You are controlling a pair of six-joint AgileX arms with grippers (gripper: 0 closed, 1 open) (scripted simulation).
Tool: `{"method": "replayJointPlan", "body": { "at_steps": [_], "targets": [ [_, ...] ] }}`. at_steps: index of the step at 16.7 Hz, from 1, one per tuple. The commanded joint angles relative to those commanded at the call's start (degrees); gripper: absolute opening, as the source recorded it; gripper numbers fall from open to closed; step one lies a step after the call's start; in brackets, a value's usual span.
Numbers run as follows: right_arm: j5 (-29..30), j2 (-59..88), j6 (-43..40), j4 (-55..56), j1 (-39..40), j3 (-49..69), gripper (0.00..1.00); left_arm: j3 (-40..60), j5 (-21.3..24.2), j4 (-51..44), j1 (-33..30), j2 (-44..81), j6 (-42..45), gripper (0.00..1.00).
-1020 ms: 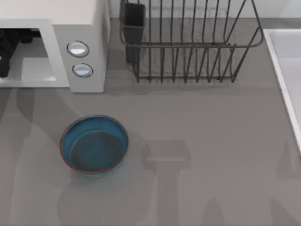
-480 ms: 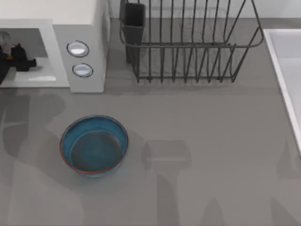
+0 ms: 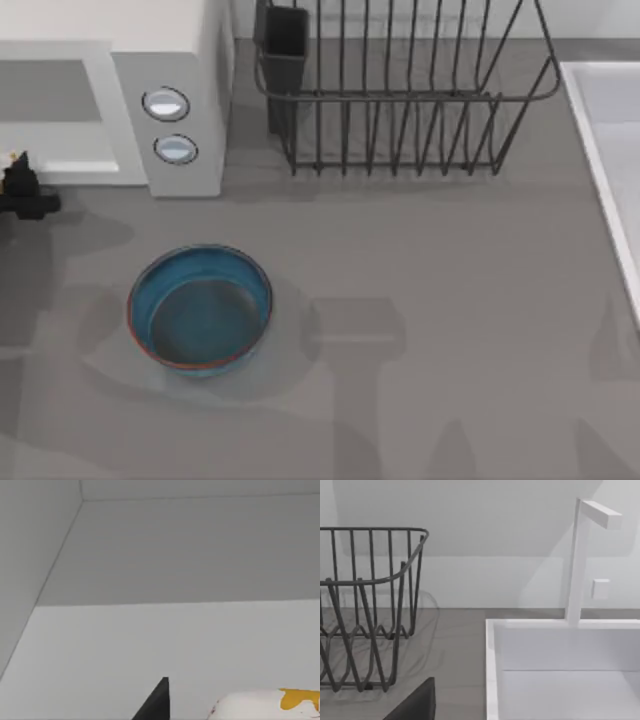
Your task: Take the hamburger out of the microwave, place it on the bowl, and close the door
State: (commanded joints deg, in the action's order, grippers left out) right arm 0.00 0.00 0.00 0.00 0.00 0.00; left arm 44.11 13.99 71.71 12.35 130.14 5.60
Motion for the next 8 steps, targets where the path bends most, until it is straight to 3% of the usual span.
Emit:
{"method": "replayJointPlan", "body": {
  "at_steps": [8],
  "targets": [
    [0.0, 0.0, 0.0, 0.0, 0.0, 0.0, 1.0, -0.19, -0.14, -1.95, -0.29, -2.58, 0.13, 0.0]
  ]
}}
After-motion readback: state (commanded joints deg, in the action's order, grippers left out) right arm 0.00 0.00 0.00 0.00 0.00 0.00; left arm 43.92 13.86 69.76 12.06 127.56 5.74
